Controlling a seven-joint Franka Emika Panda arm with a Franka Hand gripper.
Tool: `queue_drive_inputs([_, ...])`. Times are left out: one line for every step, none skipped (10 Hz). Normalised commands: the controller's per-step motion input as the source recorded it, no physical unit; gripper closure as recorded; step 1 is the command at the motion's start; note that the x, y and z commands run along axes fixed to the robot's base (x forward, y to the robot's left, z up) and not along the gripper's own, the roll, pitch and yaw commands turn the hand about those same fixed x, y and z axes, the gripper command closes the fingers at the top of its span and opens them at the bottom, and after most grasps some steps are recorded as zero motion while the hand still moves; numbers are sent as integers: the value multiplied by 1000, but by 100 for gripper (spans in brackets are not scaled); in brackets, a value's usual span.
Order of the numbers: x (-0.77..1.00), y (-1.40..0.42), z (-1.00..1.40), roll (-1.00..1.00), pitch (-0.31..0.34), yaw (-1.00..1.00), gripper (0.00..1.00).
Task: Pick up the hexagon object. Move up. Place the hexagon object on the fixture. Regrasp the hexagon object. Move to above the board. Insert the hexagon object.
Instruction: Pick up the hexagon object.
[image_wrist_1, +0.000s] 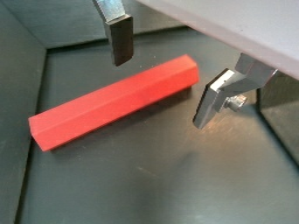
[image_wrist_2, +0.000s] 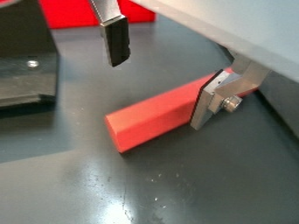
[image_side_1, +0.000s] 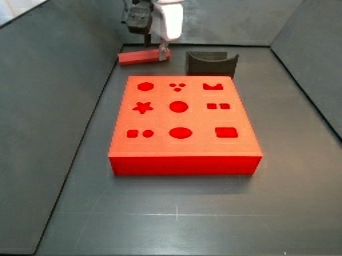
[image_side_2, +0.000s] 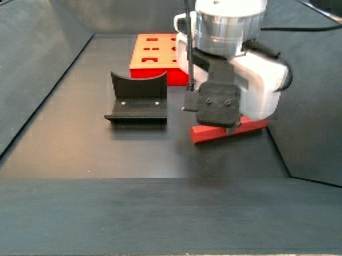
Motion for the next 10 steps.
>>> queue_drive_inputs([-203,231,-331,-263,-296,-374,0])
queue_drive_inputs([-203,226,-331,-273,-297,-334,0])
queue_drive_inputs([-140,169,-311,-259,-249,-331,0])
queue_drive_inputs([-126,169,-283,-261,-247,-317,0])
queue_drive_inputs([-14,146,-217,-207,-191,-283,0])
queue_drive_inputs([0,6,-66,-83,-124,-126,0])
queue_drive_inputs([0,0,0,0,-46,0,0])
queue_drive_inputs([0,0,0,0,0,0,0])
queue_drive_inputs([0,0,0,0,0,0,100])
queue_drive_inputs([0,0,0,0,0,0,100])
